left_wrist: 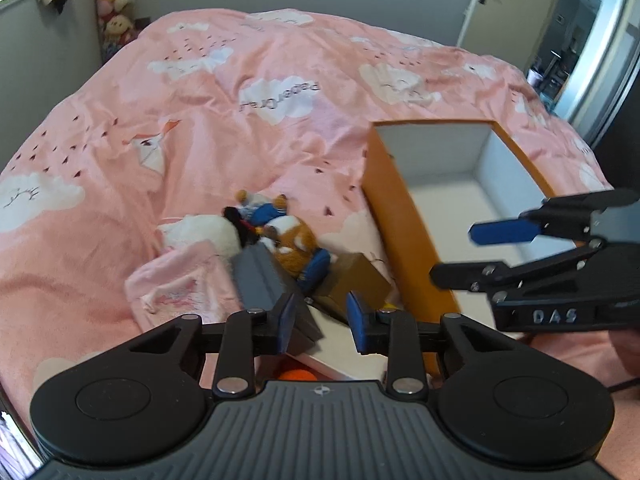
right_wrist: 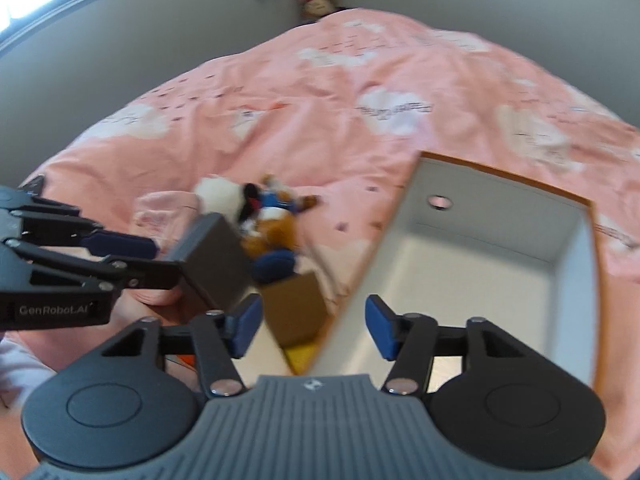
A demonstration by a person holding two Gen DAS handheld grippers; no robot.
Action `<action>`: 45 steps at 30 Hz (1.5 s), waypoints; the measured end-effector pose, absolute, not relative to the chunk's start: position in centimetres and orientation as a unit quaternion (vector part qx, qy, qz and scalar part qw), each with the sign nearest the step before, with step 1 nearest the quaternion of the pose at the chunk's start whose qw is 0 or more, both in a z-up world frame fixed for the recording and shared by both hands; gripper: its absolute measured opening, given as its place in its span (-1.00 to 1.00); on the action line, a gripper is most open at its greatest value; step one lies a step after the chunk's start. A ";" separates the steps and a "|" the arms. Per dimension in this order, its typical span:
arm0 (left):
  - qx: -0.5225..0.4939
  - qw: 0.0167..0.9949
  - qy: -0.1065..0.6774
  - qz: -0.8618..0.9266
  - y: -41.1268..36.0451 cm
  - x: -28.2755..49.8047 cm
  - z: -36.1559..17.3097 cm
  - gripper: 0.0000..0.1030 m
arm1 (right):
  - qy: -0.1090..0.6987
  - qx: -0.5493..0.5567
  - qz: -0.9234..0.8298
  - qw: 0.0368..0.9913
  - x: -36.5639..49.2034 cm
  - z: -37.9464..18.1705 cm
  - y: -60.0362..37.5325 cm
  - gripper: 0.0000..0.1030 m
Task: Organize objects
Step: 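Move the right gripper toward the dark gray box in the pile, then close the right gripper on the dark gray gold-lettered box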
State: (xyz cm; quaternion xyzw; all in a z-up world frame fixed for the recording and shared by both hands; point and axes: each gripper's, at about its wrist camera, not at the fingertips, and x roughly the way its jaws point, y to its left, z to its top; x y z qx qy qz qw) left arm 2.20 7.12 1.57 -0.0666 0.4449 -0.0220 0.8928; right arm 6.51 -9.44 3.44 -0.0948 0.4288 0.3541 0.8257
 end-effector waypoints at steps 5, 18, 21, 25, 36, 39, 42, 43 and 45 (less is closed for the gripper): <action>-0.112 0.878 0.465 -0.004 9.4 3.5 0.4 -0.22 | 0.445 -0.125 0.384 0.799 7.6 2.0 -5.7 0.05; -0.180 0.848 0.499 0.016 11.2 6.9 -2.8 0.10 | 0.465 -0.212 0.409 0.756 9.7 -1.6 -1.5 0.05; -0.182 0.846 0.501 0.012 11.2 7.2 -3.1 -0.03 | 0.469 -0.211 0.411 0.753 9.9 -2.1 -1.1 0.05; -0.175 0.848 0.501 0.011 10.9 7.3 -3.4 -0.26 | 0.474 -0.212 0.409 0.751 10.0 -2.5 -0.8 0.05; -0.205 0.848 0.488 -0.038 10.8 6.5 -2.6 -0.29 | 0.473 -0.215 0.413 0.748 9.0 -2.2 -0.8 0.05; -0.213 0.844 0.490 -0.051 10.4 6.5 -2.8 -0.29 | 0.482 -0.210 0.403 0.749 9.4 -2.3 -1.3 0.06; -0.231 0.837 0.492 -0.065 10.4 6.5 -3.3 -0.30 | 0.487 -0.201 0.391 0.755 9.8 -2.0 -2.0 0.06; -0.236 0.834 0.494 -0.066 10.4 6.6 -3.6 -0.33 | 0.485 -0.200 0.388 0.758 9.8 -1.8 -2.3 0.06; -0.233 0.834 0.497 -0.061 10.4 6.6 -3.8 -0.36 | 0.482 -0.196 0.387 0.761 9.9 -1.3 -2.7 0.06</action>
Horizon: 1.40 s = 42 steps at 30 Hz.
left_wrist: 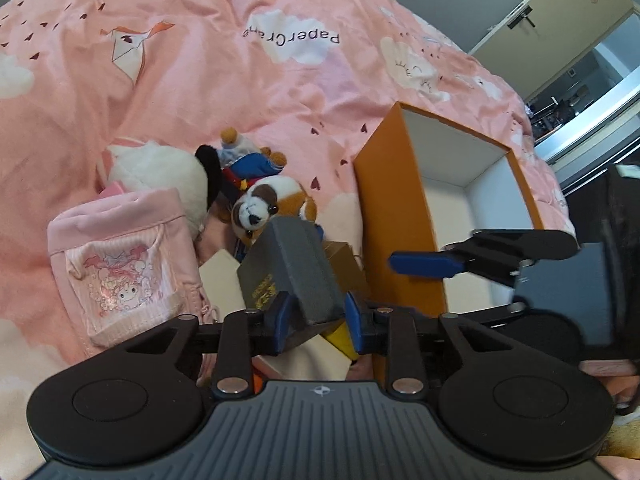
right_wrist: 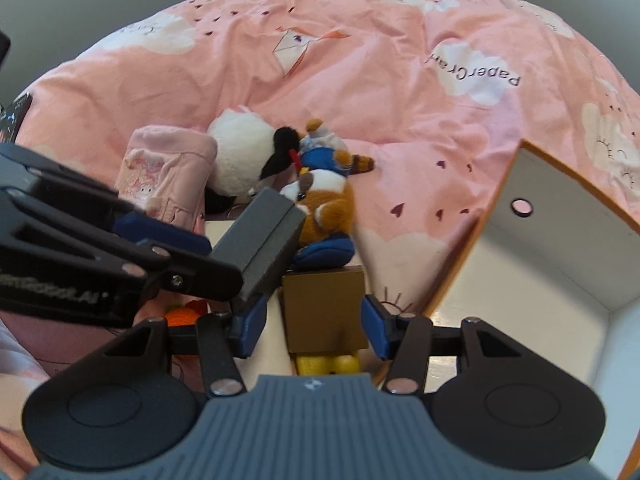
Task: Organize objects
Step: 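Close the right gripper on the dark gray gold-lettered box, then lift the dark gray box with the right gripper while the left grasps the PHOTO CARD box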
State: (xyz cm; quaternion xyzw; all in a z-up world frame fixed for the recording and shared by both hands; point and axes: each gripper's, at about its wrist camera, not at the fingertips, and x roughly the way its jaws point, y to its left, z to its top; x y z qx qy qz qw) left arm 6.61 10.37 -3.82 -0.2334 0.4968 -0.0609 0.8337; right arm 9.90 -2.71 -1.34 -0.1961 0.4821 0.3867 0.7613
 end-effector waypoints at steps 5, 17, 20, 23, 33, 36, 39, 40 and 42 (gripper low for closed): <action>-0.229 0.839 0.491 -0.055 10.4 6.4 -3.4 -0.35 | 0.484 -0.183 0.398 0.758 10.0 -1.0 -2.8 0.06; -0.252 0.837 0.482 -0.054 11.7 6.5 -2.7 -0.26 | 0.500 -0.157 0.429 0.736 9.5 -0.3 -2.1 -0.03; -0.220 0.855 0.469 -0.021 12.6 6.1 -1.2 -0.26 | 0.512 -0.128 0.426 0.735 10.2 0.2 -2.3 0.14; -0.198 0.864 0.463 0.008 13.9 5.5 -0.2 -0.26 | 0.532 -0.101 0.422 0.727 11.0 -0.1 -1.9 0.15; -0.146 0.868 0.470 0.071 15.4 3.6 -0.1 -0.26 | 0.558 -0.078 0.397 0.725 12.3 -1.9 -0.1 -0.11; -0.144 0.864 0.477 0.079 15.6 3.1 -0.6 -0.26 | 0.557 -0.073 0.396 0.726 12.1 -2.1 -0.4 -0.16; -0.146 0.863 0.479 0.062 15.0 2.7 -0.7 -0.26 | 0.552 -0.074 0.394 0.731 11.6 -1.9 -1.0 -0.21; -0.145 0.864 0.479 0.050 14.6 2.6 -0.6 -0.26 | 0.549 -0.075 0.394 0.733 11.3 -1.8 -1.3 -0.22; -0.144 0.864 0.482 0.024 13.6 2.4 -0.6 -0.26 | 0.543 -0.067 0.394 0.738 10.6 -1.5 -2.0 -0.23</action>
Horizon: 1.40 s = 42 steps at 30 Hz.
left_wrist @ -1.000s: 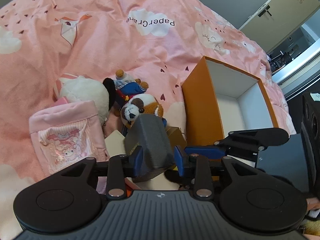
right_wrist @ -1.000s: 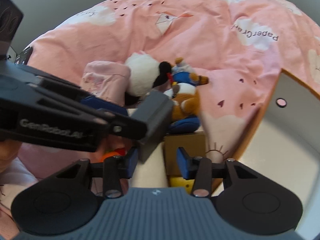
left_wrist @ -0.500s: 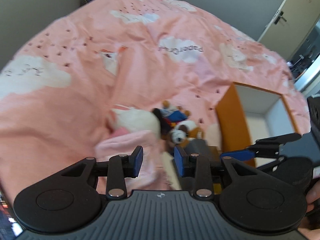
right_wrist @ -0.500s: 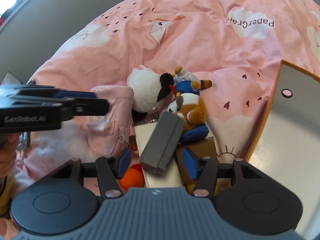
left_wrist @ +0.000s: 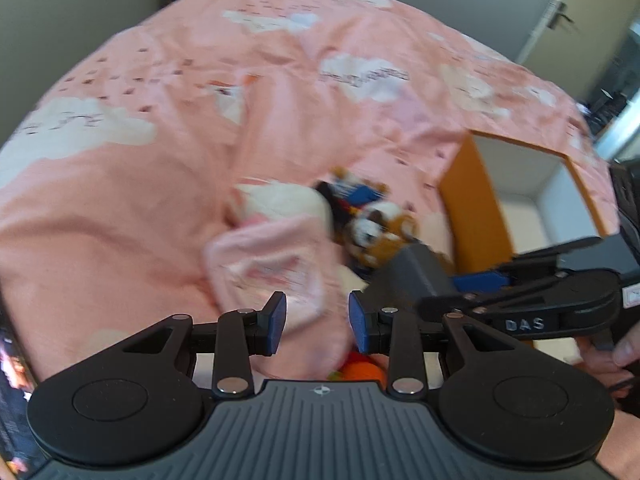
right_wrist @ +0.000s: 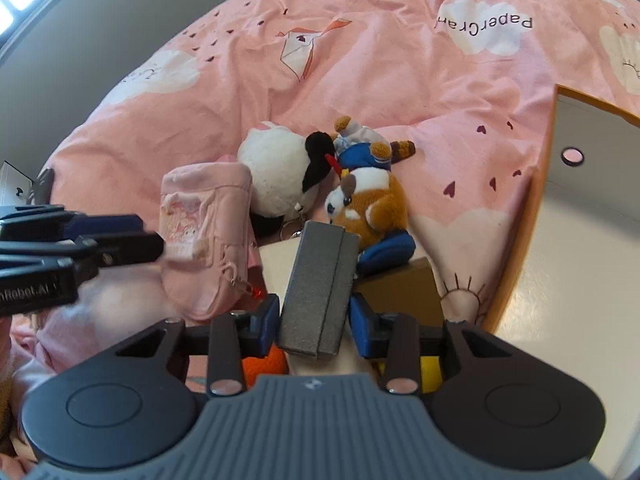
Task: Organize objects
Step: 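Lift the dark gray box with the right gripper while the left grasps the PHOTO CARD box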
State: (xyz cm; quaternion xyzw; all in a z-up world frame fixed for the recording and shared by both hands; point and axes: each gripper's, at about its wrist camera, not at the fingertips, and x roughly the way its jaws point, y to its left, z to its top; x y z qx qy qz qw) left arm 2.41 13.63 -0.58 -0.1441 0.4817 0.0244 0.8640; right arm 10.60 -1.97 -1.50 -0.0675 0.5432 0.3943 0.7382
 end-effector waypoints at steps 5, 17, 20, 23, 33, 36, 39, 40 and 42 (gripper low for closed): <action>-0.142 0.857 0.495 -0.033 11.4 2.7 -1.0 -0.26 | 0.501 -0.031 0.388 0.773 9.4 1.0 -4.6 -0.28; -0.023 0.774 0.601 -0.200 1.3 4.5 -6.5 0.05 | 0.436 0.053 0.319 0.840 6.3 5.8 -12.8 -0.28; 0.006 0.761 0.613 -0.211 -0.4 4.4 -7.5 0.13 | 0.435 0.076 0.313 0.841 5.7 5.8 -14.3 -0.28; 0.036 0.753 0.629 -0.187 -1.7 4.3 -8.8 0.14 | 0.431 0.089 0.312 0.842 5.1 5.7 -15.3 -0.28; 0.137 0.746 0.632 -0.160 -5.6 2.4 -11.1 0.26 | 0.408 0.166 0.268 0.857 4.7 5.6 -20.3 -0.28; 0.166 0.746 0.626 -0.154 -6.4 1.9 -11.5 0.28 | 0.412 0.187 0.251 0.856 5.0 5.0 -21.8 -0.28; 0.188 0.746 0.622 -0.148 -7.0 1.3 -11.7 0.26 | 0.418 0.197 0.234 0.856 5.3 4.2 -22.8 -0.28; 0.191 0.746 0.621 -0.147 -7.0 1.1 -11.6 0.25 | 0.421 0.200 0.230 0.855 5.5 3.9 -23.1 -0.28; 0.194 0.749 0.618 -0.143 -6.9 0.7 -11.3 0.09 | 0.427 0.206 0.223 0.852 5.6 3.3 -23.5 -0.28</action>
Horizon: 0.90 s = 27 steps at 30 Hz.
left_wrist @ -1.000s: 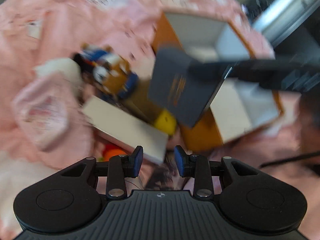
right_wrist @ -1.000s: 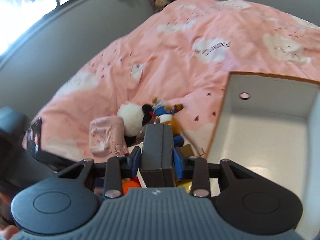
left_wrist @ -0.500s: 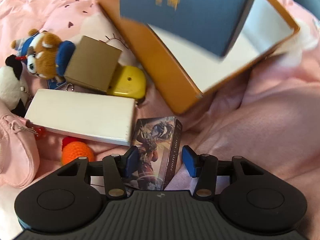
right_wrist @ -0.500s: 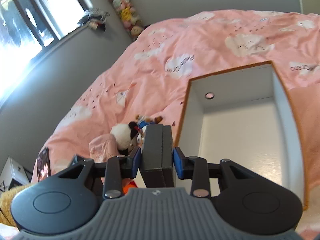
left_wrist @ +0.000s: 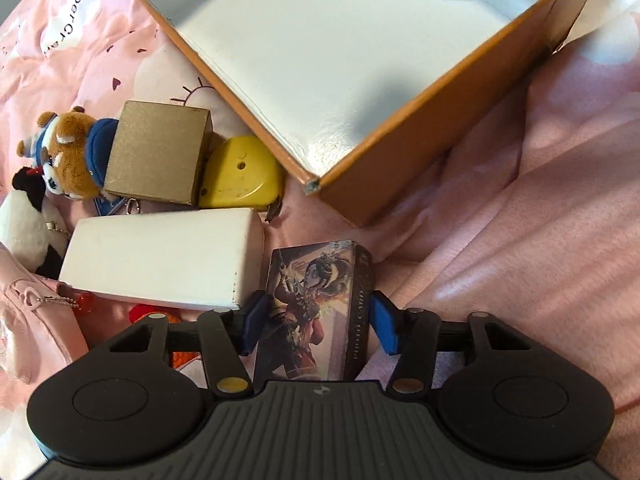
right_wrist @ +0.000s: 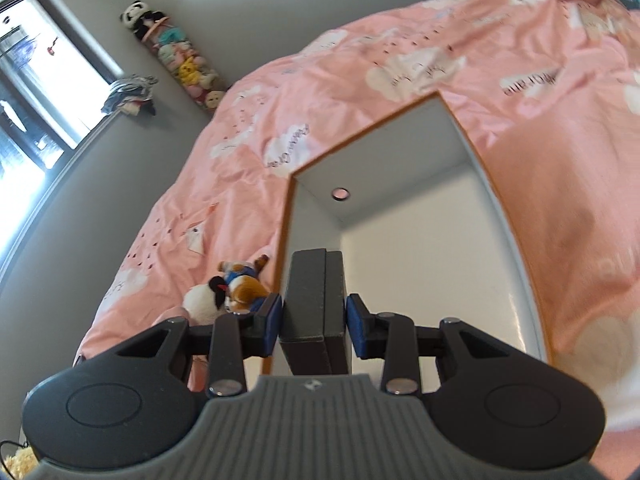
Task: Organize objects
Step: 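Lift the dark gray box with the right gripper while the left grasps the PHOTO CARD box, then lower the dark gray box into the orange box while the left carries the card box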
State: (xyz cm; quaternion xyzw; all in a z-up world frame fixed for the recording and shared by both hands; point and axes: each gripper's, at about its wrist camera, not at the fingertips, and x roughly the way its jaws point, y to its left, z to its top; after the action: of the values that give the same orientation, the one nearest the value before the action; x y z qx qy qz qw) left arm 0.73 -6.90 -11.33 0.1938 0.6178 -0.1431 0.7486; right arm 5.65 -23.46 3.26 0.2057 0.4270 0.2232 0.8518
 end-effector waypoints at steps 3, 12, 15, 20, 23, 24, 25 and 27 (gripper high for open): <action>0.202 0.756 0.607 -0.139 -6.8 -0.2 -10.5 -0.17 | 0.433 0.209 0.214 0.851 5.8 2.5 -24.2 -0.28; 0.218 0.766 0.598 -0.087 -5.3 -1.7 -8.2 -0.46 | 0.448 0.222 0.207 0.841 6.2 0.9 -25.3 -0.28; 0.263 0.757 0.592 -0.080 -8.1 0.1 -9.4 -0.40 | 0.462 0.236 0.195 0.832 6.8 -0.3 -25.6 -0.28; 0.325 0.743 0.579 -0.091 -9.6 -0.9 -10.0 -0.37 | 0.479 0.231 0.173 0.829 7.5 -1.8 -25.6 -0.28; 0.349 0.726 0.583 -0.106 -9.9 -1.2 -10.0 -0.34 | 0.495 0.201 0.178 0.826 7.8 -2.0 -24.4 -0.27; 0.345 0.723 0.589 -0.110 -9.7 -1.0 -10.0 -0.33 | 0.507 0.191 0.184 0.820 8.1 -2.3 -23.9 -0.27; 0.345 0.720 0.592 -0.112 -9.5 -1.0 -9.9 -0.30 | 0.518 0.178 0.190 0.815 8.3 -2.7 -23.3 -0.27; 0.355 0.714 0.593 -0.117 -9.5 -1.2 -9.7 -0.17 | 0.537 0.146 0.204 0.806 8.6 -3.2 -22.1 -0.26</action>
State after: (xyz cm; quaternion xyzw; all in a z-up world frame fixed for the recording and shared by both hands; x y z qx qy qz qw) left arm -1.19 -9.51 -9.68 0.3548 0.5925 -0.1172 0.7136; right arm 8.65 -22.12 -3.23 0.1456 0.5366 0.2037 0.8058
